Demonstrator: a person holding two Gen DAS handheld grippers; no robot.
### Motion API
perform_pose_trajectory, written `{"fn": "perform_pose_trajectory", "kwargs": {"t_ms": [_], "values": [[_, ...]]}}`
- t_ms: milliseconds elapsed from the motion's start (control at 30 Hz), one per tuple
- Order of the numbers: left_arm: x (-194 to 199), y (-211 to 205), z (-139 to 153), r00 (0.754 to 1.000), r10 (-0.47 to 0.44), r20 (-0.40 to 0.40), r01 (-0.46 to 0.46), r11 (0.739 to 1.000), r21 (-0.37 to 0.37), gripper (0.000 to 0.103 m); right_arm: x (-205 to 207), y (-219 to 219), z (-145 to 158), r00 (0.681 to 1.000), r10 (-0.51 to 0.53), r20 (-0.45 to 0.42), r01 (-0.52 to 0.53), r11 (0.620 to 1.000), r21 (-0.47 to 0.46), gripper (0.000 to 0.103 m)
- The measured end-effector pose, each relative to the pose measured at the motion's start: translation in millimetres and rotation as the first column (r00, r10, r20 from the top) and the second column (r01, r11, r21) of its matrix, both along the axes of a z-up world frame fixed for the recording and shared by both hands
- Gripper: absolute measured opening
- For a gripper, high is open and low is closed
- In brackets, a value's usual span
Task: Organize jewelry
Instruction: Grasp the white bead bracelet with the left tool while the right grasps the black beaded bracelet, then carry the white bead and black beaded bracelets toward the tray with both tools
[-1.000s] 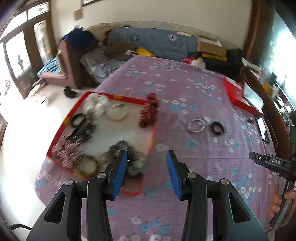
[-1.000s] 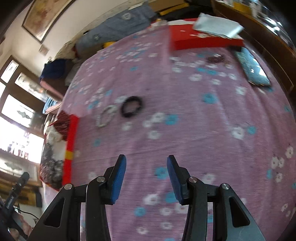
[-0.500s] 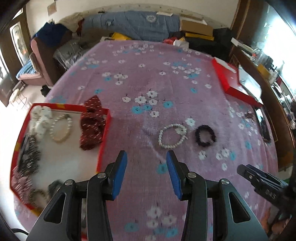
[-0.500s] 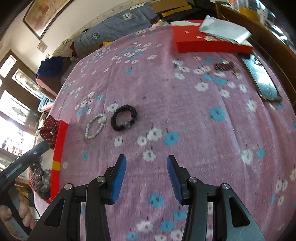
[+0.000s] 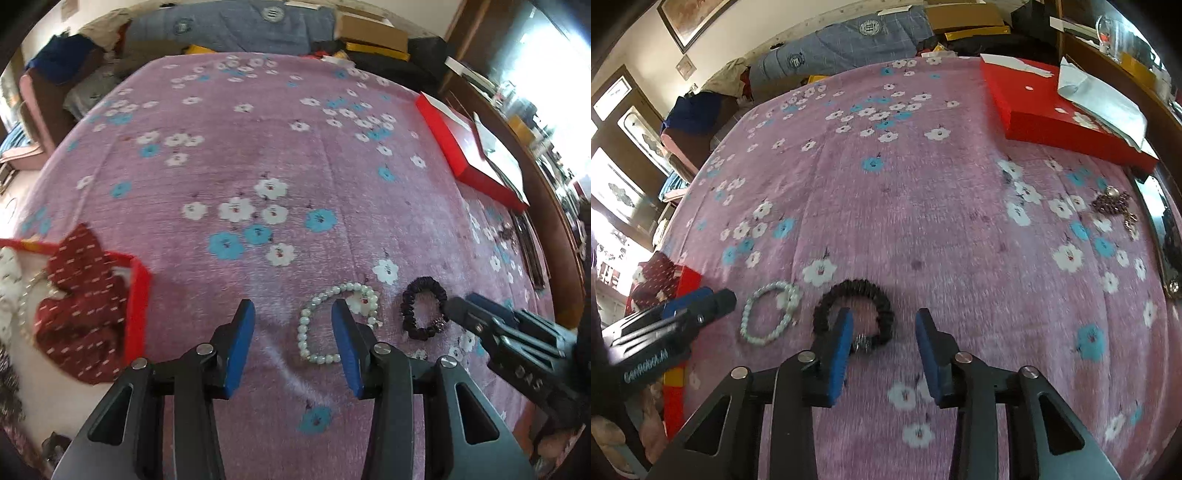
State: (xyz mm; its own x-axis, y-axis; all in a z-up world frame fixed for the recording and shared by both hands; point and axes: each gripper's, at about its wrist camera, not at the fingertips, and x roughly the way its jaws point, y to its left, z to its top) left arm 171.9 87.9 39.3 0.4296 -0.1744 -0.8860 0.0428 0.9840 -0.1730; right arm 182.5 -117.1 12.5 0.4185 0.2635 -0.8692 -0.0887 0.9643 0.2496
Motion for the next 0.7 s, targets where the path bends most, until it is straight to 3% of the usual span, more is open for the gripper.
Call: {"fn": "perform_pose_trajectory", "kwargs": {"t_ms": [267,333,433,467,700], "values": [[-0.2,-11.8,-18.6,0.999,-0.043,-0.026,0.044,0.999,0.013,0.035,7.2,5.6,-8.7,1.000,0.024,0.007,-0.024,0.999,-0.023,0.037],[-1.5,-15.3,-19.1,0.999,-0.045,-0.021,0.046,0.998,0.037,0.034,7.2,7.5,-9.0,0.999,0.029,0.014,-0.029,0.999,-0.040,0.033],[-3.0,-17.7,-19.9,1.000,-0.026,-0.018,0.027,0.997,0.075,0.017,5.5,12.8,-8.9,0.999,0.034,0.031,-0.030,0.995,-0.098,0.017],[-2.9,-17.9,-20.2,0.999,-0.025,-0.021,0.027,0.997,0.074,0.004,5.3,12.9,-9.0,0.999,0.034,0.030,-0.030,0.995,-0.100,0.012],[-13.8,-17.8,-19.5,0.998,-0.011,-0.058,0.013,0.999,0.032,0.005,-1.4,11.5,-8.1,1.000,0.027,-0.001,-0.027,0.997,-0.074,0.007]]}}
